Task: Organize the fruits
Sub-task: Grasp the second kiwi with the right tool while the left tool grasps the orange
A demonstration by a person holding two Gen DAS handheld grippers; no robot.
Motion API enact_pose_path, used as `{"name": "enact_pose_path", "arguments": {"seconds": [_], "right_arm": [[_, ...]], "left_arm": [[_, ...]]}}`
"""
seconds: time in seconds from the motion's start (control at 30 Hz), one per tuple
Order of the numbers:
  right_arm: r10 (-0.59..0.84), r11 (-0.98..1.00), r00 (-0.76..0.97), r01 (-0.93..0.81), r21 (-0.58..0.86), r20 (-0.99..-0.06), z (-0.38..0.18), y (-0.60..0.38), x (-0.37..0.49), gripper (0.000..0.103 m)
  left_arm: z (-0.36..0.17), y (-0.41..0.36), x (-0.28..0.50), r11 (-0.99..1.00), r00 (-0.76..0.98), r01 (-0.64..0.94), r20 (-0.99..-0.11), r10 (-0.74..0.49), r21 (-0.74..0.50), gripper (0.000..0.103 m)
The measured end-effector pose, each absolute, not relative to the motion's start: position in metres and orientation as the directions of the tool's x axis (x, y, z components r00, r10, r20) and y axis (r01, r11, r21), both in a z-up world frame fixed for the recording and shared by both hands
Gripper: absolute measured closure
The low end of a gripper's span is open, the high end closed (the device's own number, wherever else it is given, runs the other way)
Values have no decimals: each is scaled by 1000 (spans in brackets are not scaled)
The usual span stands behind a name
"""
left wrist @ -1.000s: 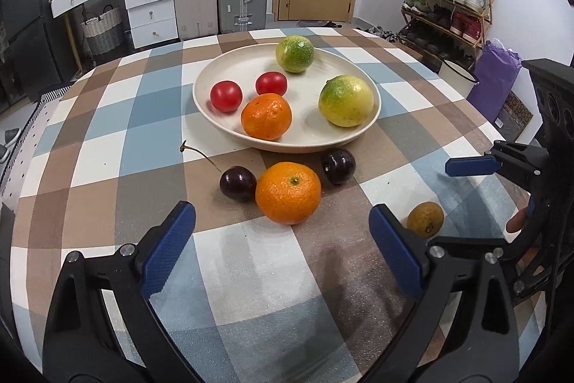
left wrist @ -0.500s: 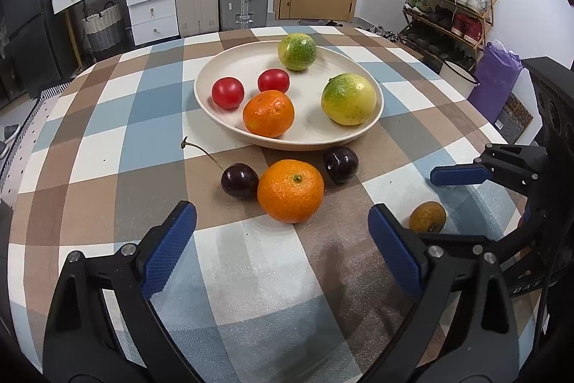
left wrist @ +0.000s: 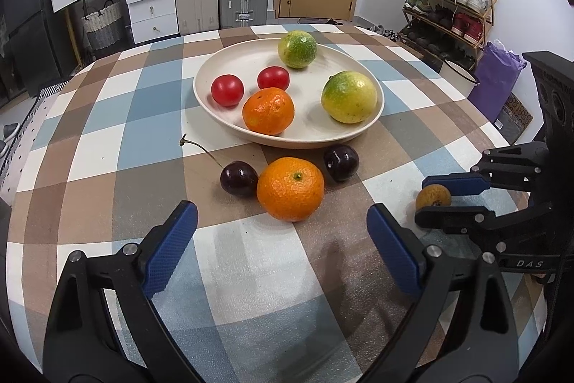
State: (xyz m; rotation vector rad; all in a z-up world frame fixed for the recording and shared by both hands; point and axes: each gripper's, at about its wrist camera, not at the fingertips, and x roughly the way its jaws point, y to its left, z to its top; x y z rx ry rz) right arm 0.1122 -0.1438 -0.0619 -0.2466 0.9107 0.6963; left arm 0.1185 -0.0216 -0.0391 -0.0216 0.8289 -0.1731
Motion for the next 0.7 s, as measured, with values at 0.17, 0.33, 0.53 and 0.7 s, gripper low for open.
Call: {"name": "enact_pose_path", "arguments": {"seconds": [0.17,0.33,0.53,0.7], "right_arm": [[467,770,450,-631,100,-761,-53,-148,121,75],[501,793,486,-590,153,-716,-50,-155,137,75],[524,789,478,-584,191,-705,-52,-161,142,75],[505,794,467,-582,177,-726,-57,-159,143,75]], "left_arm": [[-39,-21,119,985,662,139,-730,-167,-99,9],[-38,-17,119,980,663,147,-722,-198,-135,20],[-40,-15,124,971,648,158,-723,-240,-181,34],[-44,-20,130,970,630,157,-738,-242,-184,43]]}}
